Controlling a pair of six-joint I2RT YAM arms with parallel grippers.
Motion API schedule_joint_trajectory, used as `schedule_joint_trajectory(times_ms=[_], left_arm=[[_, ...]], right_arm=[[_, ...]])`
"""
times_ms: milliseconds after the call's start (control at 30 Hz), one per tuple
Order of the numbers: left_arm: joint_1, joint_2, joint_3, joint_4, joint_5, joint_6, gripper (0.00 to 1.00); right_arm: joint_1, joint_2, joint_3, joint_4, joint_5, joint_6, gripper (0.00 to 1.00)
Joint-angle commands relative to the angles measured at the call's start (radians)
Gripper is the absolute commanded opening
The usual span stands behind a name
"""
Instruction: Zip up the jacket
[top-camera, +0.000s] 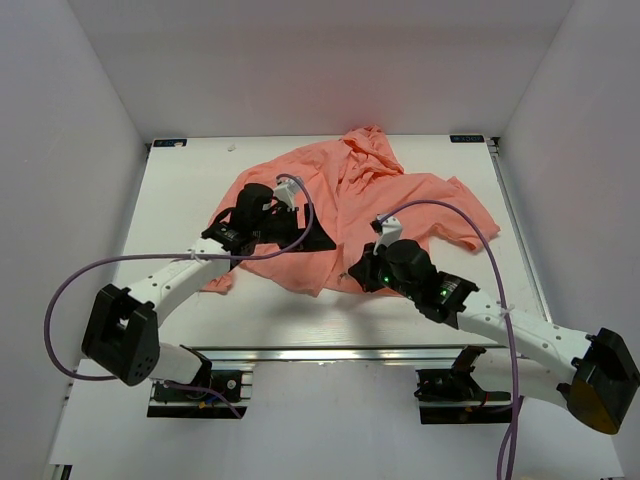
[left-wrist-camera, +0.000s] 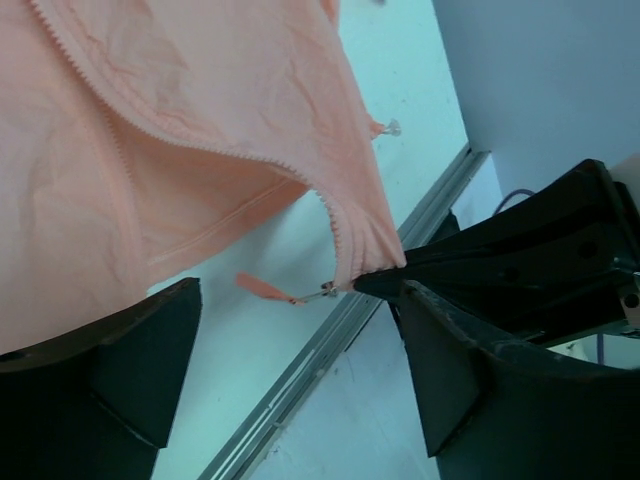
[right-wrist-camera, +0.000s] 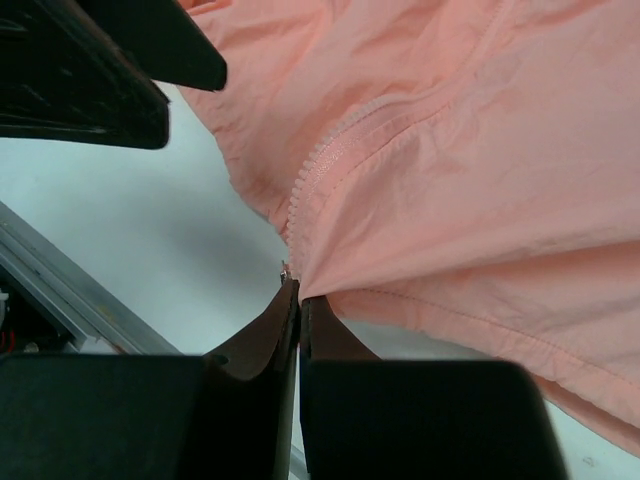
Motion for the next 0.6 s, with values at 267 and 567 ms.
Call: schedule_joint_trajectory(times_ms=[267,567], left_arm=[[-0.071,0.136,0.020,0.182,0.149,-0.038,0.55],[-0.086,0.159,-0.012,0.365,0.226,-0.080,0.40]], right_arm=[[-0.008,-0.056,-0.026,0.101,-0.024,0.041,0.00],[-0.013,-0.034,-0.019,0.090,-0.024,0.045,0.00]])
